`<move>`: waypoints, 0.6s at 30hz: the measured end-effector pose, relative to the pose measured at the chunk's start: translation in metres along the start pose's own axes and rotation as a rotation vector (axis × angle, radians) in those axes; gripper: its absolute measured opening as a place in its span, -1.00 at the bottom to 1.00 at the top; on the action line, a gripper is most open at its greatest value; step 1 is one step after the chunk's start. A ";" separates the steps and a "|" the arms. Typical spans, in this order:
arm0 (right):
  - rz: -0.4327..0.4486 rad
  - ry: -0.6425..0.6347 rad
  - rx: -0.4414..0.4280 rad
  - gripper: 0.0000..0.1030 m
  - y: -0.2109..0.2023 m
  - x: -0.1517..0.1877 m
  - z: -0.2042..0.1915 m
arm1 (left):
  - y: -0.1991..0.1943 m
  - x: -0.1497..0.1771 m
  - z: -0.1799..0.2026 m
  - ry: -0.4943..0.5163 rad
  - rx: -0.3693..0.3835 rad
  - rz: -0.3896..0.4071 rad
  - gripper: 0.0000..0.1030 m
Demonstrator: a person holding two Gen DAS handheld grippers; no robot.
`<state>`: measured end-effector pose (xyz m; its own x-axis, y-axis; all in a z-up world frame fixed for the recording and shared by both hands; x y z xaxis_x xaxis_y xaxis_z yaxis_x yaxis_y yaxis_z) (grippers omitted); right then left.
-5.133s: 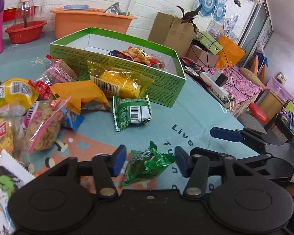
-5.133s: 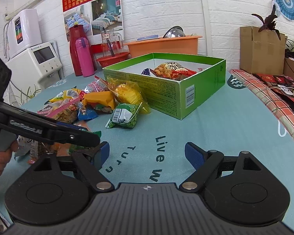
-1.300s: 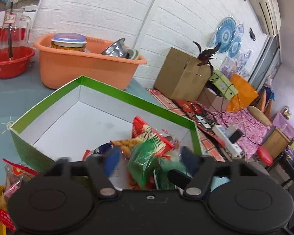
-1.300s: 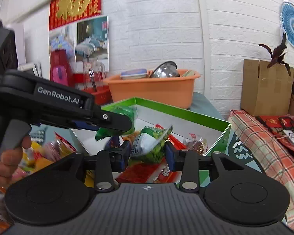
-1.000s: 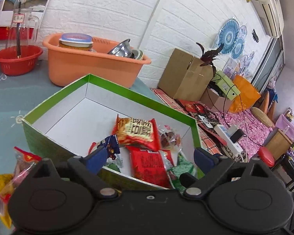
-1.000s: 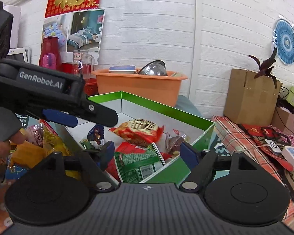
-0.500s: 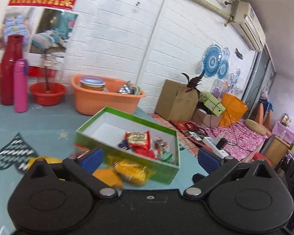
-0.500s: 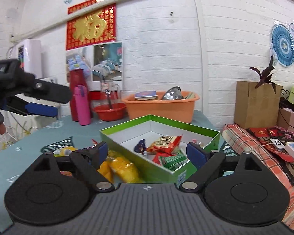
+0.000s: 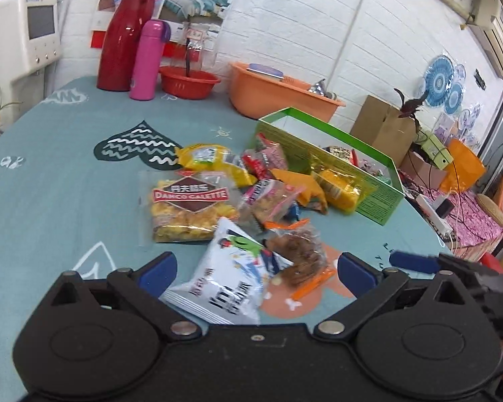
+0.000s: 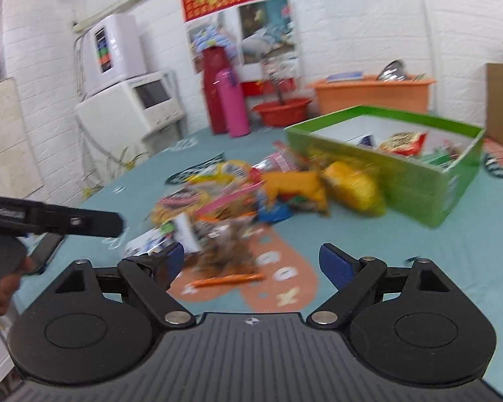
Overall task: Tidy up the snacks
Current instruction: 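Reach the left gripper to the white-blue chip bag and grasp it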
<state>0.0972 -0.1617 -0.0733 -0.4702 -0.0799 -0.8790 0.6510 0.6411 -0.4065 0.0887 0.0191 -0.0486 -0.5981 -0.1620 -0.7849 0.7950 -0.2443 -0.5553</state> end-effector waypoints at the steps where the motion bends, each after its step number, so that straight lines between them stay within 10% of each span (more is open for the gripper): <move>1: -0.009 -0.003 -0.019 1.00 0.003 0.002 -0.008 | 0.003 -0.001 -0.006 -0.017 0.002 -0.004 1.00; 9: -0.088 -0.026 -0.075 1.00 0.021 0.018 -0.038 | 0.029 0.012 -0.037 -0.216 0.112 -0.094 1.00; 11: -0.099 -0.025 -0.075 1.00 0.023 0.019 -0.039 | 0.029 0.018 -0.032 -0.219 0.157 -0.115 0.55; 14: -0.114 -0.022 -0.080 1.00 0.025 0.023 -0.039 | 0.024 0.029 -0.013 -0.169 0.220 -0.161 0.49; 18: -0.130 -0.014 -0.082 1.00 0.031 0.026 -0.039 | 0.016 0.028 -0.015 -0.201 0.189 -0.113 0.77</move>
<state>0.0819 -0.1143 -0.0984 -0.5385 -0.1764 -0.8240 0.5342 0.6848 -0.4957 0.0861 0.0249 -0.0833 -0.7051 -0.3055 -0.6400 0.7003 -0.4420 -0.5605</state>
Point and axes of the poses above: each gripper's, at about its wrist camera, not at the fingertips, and y roughly the way its jaws point, z to its right, x to its underside, the point moved 9 cm from there along y, roughly the way its jaws point, and after that the axes turned 3 degrees about -x, right-handed, at the moved point
